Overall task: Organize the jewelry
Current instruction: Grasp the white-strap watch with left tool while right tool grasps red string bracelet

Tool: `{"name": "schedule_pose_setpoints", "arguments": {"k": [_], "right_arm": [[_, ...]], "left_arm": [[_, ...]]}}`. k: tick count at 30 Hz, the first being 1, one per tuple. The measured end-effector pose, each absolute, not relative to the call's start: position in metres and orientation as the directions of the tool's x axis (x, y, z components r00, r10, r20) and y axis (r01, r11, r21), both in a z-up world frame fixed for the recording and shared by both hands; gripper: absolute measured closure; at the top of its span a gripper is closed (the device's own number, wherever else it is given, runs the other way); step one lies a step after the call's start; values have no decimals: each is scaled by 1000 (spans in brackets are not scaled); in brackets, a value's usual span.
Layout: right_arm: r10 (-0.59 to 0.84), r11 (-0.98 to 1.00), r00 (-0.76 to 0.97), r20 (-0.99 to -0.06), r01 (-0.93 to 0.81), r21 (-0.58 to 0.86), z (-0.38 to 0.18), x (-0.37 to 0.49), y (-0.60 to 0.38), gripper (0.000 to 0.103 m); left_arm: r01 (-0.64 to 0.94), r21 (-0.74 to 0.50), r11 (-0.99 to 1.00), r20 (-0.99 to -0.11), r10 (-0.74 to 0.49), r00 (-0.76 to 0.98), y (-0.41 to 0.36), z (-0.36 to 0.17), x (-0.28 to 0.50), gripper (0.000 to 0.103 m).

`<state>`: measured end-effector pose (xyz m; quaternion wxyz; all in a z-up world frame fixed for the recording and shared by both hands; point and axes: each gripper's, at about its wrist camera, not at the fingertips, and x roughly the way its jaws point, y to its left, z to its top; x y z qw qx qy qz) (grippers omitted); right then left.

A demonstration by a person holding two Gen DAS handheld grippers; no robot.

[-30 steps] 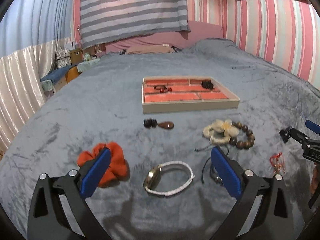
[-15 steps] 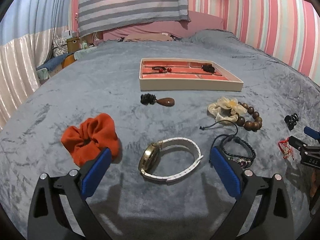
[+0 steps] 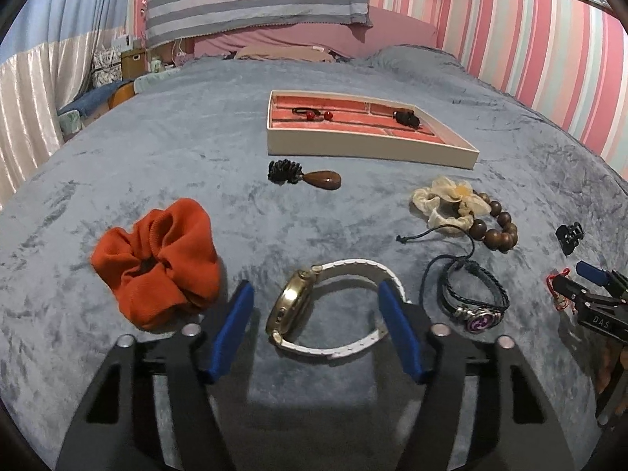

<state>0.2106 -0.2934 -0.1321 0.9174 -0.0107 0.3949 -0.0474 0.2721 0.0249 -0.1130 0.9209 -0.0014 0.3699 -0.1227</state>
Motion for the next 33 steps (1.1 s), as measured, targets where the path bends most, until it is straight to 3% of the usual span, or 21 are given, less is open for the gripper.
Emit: {"name": "schedule_pose_setpoints", "arguments": {"k": [4, 11, 18, 26, 33], "right_arm": [[-68, 997, 667, -742, 67, -31, -136, 213, -296, 39], [-27, 999, 654, -756, 33, -7, -139, 215, -294, 55], [3, 999, 654, -756, 22, 24, -139, 215, -297, 92], [30, 998, 660, -751, 23, 61, -138, 215, -302, 96], [31, 998, 660, -751, 23, 61, -137, 214, -302, 96]], "left_arm": [[231, -99, 968, -699, -233, 677, 25, -118, 278, 54], [223, -125, 967, -716, -244, 655, 30, -123, 284, 61], [223, -126, 967, -721, -244, 648, 30, -125, 284, 61], [222, -122, 967, -720, -241, 651, 29, -125, 284, 63], [209, -133, 969, -718, -239, 654, 32, -126, 285, 78]]}}
